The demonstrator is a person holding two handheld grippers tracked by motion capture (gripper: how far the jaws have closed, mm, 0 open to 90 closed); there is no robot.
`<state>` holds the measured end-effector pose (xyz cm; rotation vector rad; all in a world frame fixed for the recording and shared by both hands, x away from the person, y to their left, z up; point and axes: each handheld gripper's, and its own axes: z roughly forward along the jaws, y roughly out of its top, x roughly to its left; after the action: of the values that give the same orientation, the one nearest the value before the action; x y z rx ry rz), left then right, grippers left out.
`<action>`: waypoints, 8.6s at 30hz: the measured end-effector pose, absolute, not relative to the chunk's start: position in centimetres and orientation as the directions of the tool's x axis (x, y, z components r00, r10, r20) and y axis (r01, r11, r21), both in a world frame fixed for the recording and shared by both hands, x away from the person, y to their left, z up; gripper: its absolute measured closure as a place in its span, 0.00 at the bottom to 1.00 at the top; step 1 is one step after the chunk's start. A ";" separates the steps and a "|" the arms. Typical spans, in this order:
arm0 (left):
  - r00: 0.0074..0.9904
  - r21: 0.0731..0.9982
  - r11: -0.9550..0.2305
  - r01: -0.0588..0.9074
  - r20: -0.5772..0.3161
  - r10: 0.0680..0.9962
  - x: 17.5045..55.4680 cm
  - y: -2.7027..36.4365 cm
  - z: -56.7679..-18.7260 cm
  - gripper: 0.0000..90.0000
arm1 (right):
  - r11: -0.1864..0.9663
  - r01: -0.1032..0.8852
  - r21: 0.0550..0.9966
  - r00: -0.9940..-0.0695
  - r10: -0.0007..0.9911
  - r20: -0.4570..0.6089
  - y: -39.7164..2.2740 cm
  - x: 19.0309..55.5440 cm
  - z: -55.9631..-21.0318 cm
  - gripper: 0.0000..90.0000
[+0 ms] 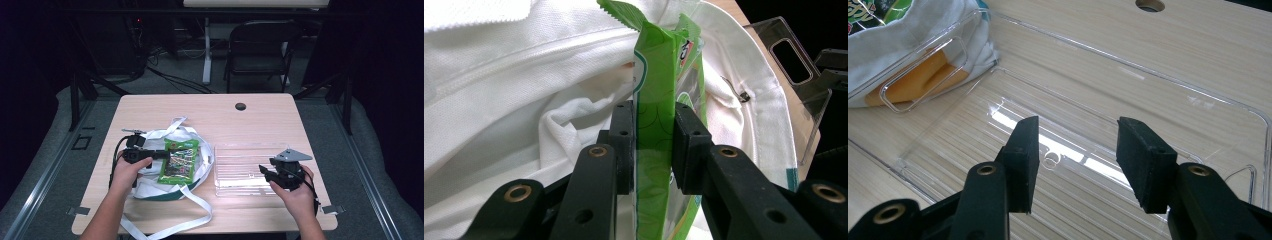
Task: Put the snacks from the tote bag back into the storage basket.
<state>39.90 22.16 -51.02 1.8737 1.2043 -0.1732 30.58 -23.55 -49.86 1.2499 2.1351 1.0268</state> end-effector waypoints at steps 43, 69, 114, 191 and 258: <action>0.578 0.685 -0.145 0.714 -0.461 0.673 39.0 22.8 -48.2 0.83 | 0.312 0.531 0.788 -0.481 0.877 -0.023 -23.6 30.6 -49.9 0.58; 0.633 0.782 -0.117 0.613 -0.396 0.665 37.9 22.8 -46.3 0.83 | 0.316 0.524 0.791 -0.489 0.872 -0.024 -23.6 30.5 -49.9 0.58; 0.717 0.872 -0.102 0.479 -0.322 0.618 35.6 20.5 -43.6 0.83 | 0.425 0.469 0.774 -0.568 0.816 -0.104 -22.2 30.2 -48.4 0.61; 0.777 0.883 -0.162 0.440 -0.285 0.561 34.7 17.4 -43.7 0.83 | 0.812 0.177 0.556 -0.897 0.365 -0.247 -13.4 35.6 -35.7 0.58; 0.829 0.900 -0.197 0.388 -0.248 0.501 33.8 15.5 -43.5 0.83 | 0.902 0.062 0.427 -0.971 0.154 -0.184 -5.7 37.8 -34.4 0.69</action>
<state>33.82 15.53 -43.48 1.8161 0.6776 0.1175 37.76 -5.74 -34.45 0.1643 2.8533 0.6294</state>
